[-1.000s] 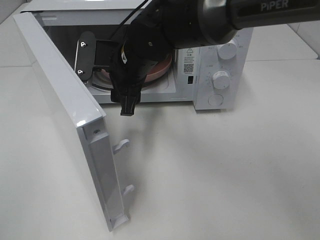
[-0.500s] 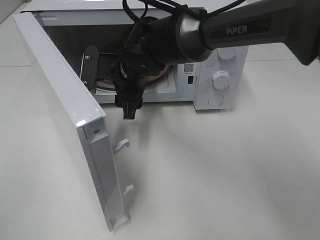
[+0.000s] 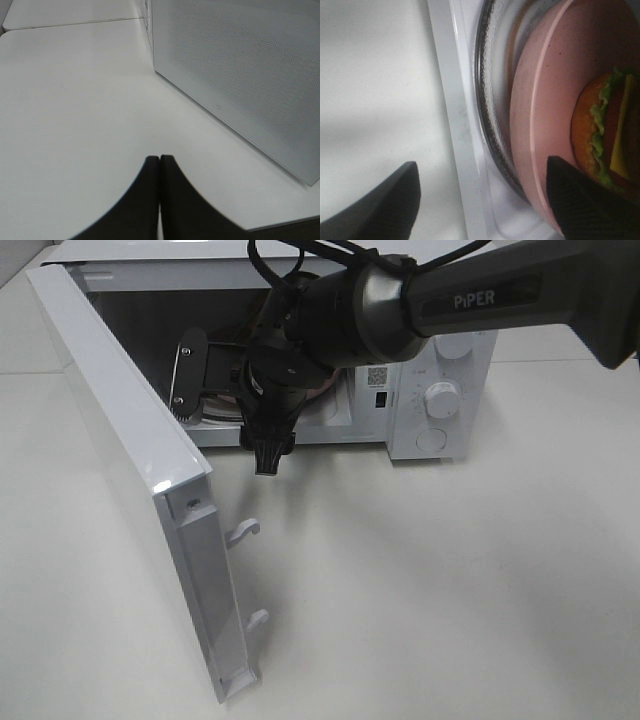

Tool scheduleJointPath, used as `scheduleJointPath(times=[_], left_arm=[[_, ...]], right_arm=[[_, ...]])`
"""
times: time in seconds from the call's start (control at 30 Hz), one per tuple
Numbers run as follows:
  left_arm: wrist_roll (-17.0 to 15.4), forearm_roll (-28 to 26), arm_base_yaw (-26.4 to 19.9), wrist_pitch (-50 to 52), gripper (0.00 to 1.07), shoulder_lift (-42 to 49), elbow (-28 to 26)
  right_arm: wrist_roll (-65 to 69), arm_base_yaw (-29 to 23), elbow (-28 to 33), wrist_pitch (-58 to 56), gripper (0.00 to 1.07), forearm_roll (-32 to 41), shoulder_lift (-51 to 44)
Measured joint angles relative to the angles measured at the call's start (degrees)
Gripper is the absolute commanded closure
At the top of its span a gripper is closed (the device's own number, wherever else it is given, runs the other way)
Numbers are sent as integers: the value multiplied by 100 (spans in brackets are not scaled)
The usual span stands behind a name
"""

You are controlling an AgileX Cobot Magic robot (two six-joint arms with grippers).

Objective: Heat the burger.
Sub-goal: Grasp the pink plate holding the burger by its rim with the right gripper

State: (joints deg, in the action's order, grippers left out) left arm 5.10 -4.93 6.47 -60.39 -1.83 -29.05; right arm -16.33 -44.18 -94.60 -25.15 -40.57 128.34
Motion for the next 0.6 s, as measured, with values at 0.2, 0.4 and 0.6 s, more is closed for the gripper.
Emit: scheduleJointPath(times=[0.2,0.4,0.6], left_arm=[[0,0,0,0,106,0,0],[0,0,0,0,106,0,0],[0,0,0,0,106,0,0]], right_arm=[[0,63,0,-40,39,0,0],[0,155,0,-34,39,-11,0],[86,315,0,69,39,-97,0]])
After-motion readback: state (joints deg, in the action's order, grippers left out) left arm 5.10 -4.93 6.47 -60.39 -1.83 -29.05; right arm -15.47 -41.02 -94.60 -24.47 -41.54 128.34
